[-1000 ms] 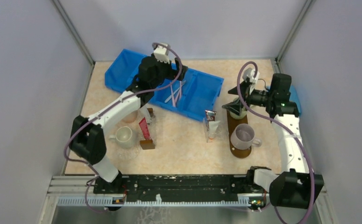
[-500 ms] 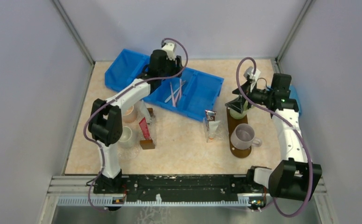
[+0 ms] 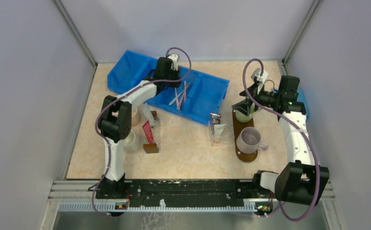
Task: Prepare toiletry sets of a toothbrush and toothpaste on the tray
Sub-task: Pick up the toothbrush from the storage box.
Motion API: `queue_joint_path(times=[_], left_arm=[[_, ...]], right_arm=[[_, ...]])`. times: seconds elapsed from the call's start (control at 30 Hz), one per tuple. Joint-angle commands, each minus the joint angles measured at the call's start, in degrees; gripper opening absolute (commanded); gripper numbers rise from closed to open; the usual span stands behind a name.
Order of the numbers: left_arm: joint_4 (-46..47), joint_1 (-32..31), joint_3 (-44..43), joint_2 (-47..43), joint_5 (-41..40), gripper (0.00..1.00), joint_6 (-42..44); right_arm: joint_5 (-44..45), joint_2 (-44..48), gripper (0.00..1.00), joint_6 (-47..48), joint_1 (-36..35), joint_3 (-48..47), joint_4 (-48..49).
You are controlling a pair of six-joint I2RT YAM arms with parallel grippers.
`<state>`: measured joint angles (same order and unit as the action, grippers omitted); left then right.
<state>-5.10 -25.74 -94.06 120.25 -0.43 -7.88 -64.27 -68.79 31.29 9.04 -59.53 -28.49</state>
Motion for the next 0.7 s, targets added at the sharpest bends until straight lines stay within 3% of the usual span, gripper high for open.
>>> queue_joint_path(times=[0.0,0.2,0.67], left_arm=[[-4.75,-0.26,-4.11,2.47,-2.59,0.40,0.23],[-9.52,-1.18,-6.64,4.28,-5.76,0.41,1.02],[-21.62,-2.33,-14.80,10.31,-3.87,0.43,2.52]], right_arm=[[-0.84,0.23,0.78,-0.52,0.72,0.45,2.68],[-0.87,0.15,0.78,-0.53,0.71,0.55,2.77],[-1.16,0.24,0.78,-0.40,0.72,0.52,2.68]])
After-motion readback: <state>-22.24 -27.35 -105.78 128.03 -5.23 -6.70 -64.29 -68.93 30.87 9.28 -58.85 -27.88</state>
